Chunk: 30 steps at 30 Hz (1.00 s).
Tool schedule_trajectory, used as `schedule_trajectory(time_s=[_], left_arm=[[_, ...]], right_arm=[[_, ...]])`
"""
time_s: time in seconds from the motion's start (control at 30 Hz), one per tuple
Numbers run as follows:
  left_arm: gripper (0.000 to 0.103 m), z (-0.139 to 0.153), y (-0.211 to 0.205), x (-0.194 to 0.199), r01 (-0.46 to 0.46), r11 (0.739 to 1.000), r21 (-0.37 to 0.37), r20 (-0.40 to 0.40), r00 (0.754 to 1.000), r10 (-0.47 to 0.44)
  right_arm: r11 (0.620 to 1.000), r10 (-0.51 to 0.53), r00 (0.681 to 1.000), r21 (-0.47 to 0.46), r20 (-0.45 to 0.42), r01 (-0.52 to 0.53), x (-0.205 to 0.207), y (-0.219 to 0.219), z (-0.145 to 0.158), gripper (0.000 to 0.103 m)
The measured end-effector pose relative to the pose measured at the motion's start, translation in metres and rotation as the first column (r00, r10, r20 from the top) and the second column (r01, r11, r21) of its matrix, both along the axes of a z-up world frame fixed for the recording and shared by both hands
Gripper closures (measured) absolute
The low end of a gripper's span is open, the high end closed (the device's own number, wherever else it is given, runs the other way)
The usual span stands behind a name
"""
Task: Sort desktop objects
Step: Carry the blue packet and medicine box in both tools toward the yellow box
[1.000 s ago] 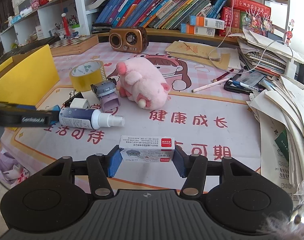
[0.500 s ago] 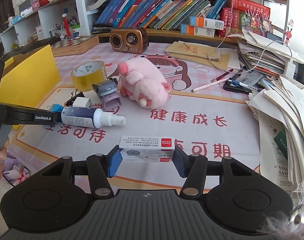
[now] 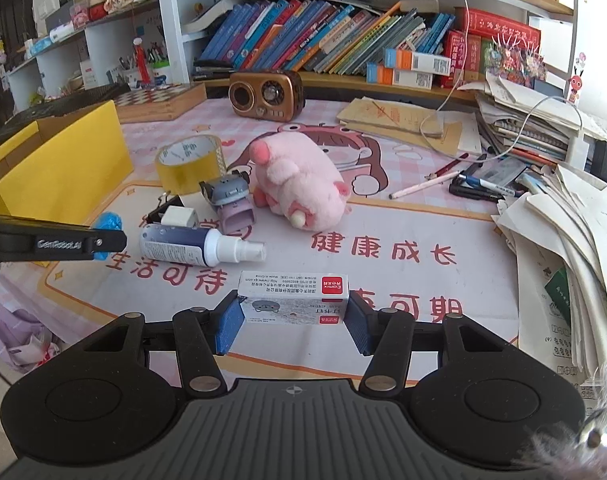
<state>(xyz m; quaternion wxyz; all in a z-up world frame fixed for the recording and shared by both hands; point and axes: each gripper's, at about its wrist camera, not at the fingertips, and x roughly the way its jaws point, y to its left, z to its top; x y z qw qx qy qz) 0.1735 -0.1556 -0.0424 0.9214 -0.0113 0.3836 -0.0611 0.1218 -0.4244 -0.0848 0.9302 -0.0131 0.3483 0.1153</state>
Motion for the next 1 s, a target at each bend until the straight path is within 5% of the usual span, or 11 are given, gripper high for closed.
schedule_trajectory(time_s=[0.47,1.0], left_arm=[[0.072,0.036,0.019,-0.057,0.045,0.996,-0.076,0.047,0.998,-0.041],[0.072,0.040,0.068,-0.114,0.102,0.992,-0.080,0.052,0.994,-0.098]], right_arm=[[1.000,-0.008,1.000,0.022,0.017,0.008,-0.035,0.025,0.025,0.051],[1.000,-0.024,1.000,0.010,0.003,0.024,-0.090,0.087,0.028,0.051]])
